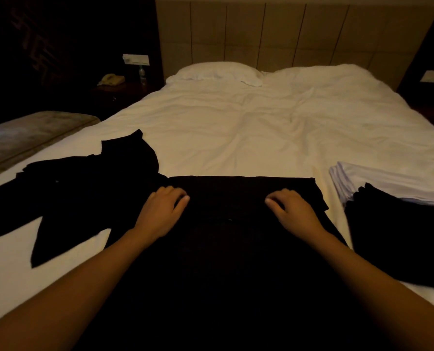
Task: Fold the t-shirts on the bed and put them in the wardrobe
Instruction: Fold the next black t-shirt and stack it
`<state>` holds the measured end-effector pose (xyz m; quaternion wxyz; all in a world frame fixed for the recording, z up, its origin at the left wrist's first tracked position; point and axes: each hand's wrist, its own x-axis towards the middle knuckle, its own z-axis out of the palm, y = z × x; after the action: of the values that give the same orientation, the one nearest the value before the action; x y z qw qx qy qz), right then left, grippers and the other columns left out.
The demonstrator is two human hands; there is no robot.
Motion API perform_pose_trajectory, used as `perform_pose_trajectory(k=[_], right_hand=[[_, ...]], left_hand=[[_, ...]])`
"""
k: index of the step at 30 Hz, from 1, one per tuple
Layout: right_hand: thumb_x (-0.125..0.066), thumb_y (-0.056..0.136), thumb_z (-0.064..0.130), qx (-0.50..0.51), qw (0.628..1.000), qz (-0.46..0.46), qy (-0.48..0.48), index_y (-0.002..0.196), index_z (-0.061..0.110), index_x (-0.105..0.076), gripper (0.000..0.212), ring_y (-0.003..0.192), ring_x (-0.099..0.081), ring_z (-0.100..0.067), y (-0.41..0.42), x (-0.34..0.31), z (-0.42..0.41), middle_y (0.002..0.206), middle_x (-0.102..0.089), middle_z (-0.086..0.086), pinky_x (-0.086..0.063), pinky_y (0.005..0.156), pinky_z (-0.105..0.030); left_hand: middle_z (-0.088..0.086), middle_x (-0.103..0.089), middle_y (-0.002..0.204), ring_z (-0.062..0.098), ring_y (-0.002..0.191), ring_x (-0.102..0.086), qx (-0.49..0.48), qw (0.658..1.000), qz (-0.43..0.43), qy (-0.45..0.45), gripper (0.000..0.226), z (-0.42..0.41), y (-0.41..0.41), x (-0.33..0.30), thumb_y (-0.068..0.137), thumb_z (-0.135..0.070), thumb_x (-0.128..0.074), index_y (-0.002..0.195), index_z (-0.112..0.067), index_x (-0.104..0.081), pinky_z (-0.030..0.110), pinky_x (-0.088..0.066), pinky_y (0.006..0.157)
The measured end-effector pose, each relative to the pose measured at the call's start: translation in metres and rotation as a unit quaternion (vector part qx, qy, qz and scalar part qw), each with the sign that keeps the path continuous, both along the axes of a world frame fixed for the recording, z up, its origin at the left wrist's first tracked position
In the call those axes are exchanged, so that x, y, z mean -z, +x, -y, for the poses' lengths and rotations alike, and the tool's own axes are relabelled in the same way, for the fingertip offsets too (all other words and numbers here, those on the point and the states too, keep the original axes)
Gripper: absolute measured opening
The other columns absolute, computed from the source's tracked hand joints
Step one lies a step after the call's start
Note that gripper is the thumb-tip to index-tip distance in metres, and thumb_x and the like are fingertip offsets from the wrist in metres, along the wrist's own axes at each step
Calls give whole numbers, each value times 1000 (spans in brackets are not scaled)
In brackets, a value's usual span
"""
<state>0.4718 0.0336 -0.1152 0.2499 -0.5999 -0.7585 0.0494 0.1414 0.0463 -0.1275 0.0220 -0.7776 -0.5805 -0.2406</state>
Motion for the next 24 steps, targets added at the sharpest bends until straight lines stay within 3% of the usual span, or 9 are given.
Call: perform_pose_trajectory(k=[3, 7, 10, 13, 15, 18, 22, 24], right_hand=[[-51, 99, 37, 33, 999, 10, 3, 125, 16, -62, 35, 116, -52, -23, -1, -2, -36, 120, -61, -5, -43, 92, -34], [-47, 101, 41, 45, 997, 48, -35, 139, 16, -50, 46, 128, -46, -26, 4, 1, -82, 137, -53, -8, -41, 101, -39], [-50, 99, 44, 40, 996, 52, -58, 140, 16, -49, 50, 129, -46, -27, 7, 8, -110, 140, -52, -9, -40, 103, -40], [-50, 95, 54, 43, 993, 85, -68, 129, 16, -57, 52, 115, -54, -27, 12, 19, -132, 125, -58, -8, -44, 94, -39], [-47, 92, 61, 53, 993, 99, -42, 110, 17, -64, 51, 99, -58, -25, 18, 23, -141, 104, -60, -6, -46, 81, -36], [-39, 92, 65, 60, 989, 131, -17, 85, 15, -60, 54, 74, -57, -23, 30, 22, -144, 78, -59, -3, -39, 63, -34], [-37, 93, 66, 74, 981, 174, -43, 80, 16, -55, 55, 67, -52, -18, 43, 20, -144, 71, -56, 0, -30, 53, -30], [-37, 90, 69, 87, 981, 173, -22, 74, 17, -54, 57, 65, -51, -17, 45, 15, -144, 68, -54, 2, -29, 51, -29]], left_hand=[[10, -61, 120, 29, 114, -54, -52, 999, -15, 6, 39, -39, -5, -3, 101, -40, -43, 124, -13, -60, 42, -40, 96], [17, -52, 138, 34, 127, -47, -78, 994, -32, -70, 50, -87, -16, -6, 104, -41, -37, 142, -11, -47, 42, -36, 105], [18, -55, 128, 34, 115, -52, -53, 990, -34, -123, 49, -113, -19, -5, 104, -44, -30, 132, -10, -53, 41, -42, 96], [14, -58, 114, 29, 102, -55, -47, 985, -83, -144, 54, -133, -18, -2, 103, -50, -24, 118, -10, -57, 41, -45, 88], [12, -59, 107, 27, 93, -54, -47, 981, -106, -154, 52, -143, -19, 0, 103, -52, -20, 108, -12, -53, 40, -46, 83], [6, -55, 91, 24, 82, -51, -46, 974, -145, -168, 48, -151, -24, 4, 101, -57, -15, 98, -18, -43, 39, -46, 78], [4, -55, 84, 23, 81, -55, -39, 972, -147, -180, 56, -154, -28, 2, 101, -57, -15, 89, -13, -48, 38, -47, 80], [4, -58, 78, 23, 76, -58, -36, 980, -138, -140, 61, -154, -31, -2, 100, -58, -19, 80, -14, -56, 37, -49, 77]])
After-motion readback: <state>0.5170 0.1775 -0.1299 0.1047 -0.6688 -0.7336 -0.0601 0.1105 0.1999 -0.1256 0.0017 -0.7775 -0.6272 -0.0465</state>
